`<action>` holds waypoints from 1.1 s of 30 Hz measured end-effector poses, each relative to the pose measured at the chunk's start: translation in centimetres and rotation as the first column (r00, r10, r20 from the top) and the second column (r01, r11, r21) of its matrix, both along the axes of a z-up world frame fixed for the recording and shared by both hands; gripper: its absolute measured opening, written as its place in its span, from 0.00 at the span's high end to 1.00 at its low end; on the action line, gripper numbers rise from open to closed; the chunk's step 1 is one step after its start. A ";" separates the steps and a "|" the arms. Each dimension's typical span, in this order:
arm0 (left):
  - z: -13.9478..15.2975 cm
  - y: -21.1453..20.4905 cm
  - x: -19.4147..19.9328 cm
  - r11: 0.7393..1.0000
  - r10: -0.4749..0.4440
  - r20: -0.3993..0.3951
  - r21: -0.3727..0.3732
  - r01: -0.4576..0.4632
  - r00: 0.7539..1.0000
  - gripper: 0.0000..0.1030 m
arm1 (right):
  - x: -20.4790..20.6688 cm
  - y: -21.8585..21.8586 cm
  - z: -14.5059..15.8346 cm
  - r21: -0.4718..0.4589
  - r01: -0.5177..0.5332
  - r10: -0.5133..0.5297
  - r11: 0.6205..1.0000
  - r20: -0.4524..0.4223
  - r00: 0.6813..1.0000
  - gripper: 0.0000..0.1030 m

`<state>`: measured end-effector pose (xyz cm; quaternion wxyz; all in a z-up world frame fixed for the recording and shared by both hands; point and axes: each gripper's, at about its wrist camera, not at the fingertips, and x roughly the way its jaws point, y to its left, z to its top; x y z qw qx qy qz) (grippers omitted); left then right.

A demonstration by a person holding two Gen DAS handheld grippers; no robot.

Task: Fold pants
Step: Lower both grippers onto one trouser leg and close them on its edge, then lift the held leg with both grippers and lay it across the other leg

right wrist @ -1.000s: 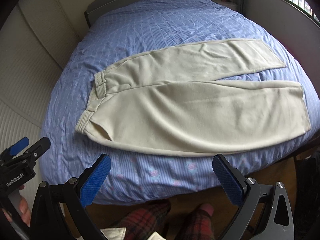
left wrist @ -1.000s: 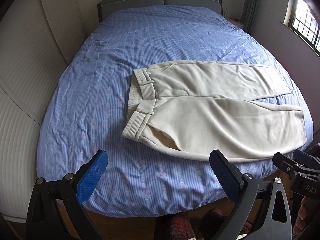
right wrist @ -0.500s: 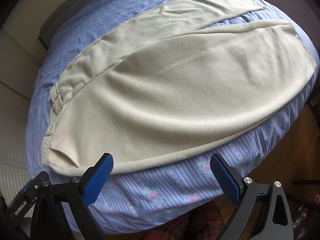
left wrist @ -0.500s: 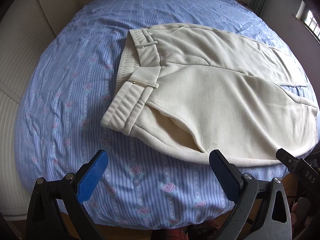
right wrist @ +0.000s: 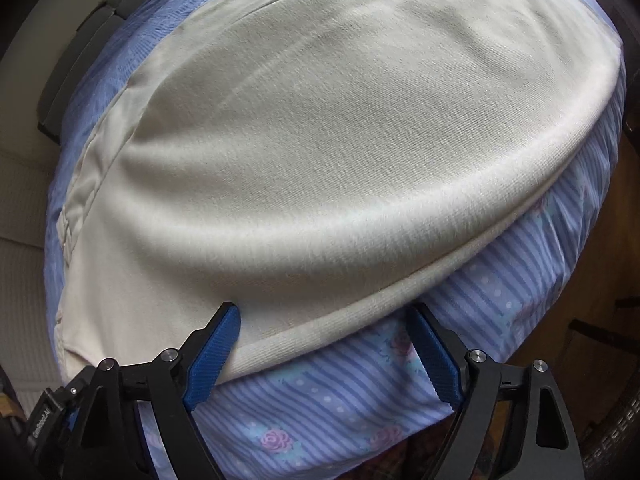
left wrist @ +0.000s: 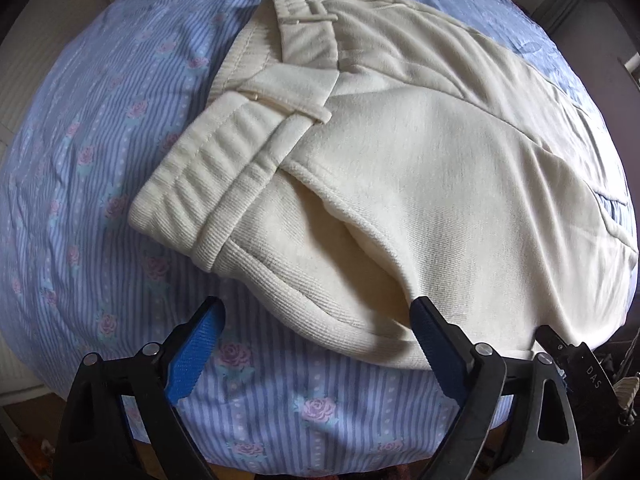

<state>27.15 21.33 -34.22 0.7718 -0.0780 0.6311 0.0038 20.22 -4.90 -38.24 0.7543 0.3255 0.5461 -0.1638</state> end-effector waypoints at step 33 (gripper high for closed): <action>15.7 2.4 9.0 0.957 0.195 0.171 -0.247 -0.150 0.966 0.91 | 13.1 -4.1 23.1 -0.121 -0.222 0.251 0.968 0.367 0.896 0.86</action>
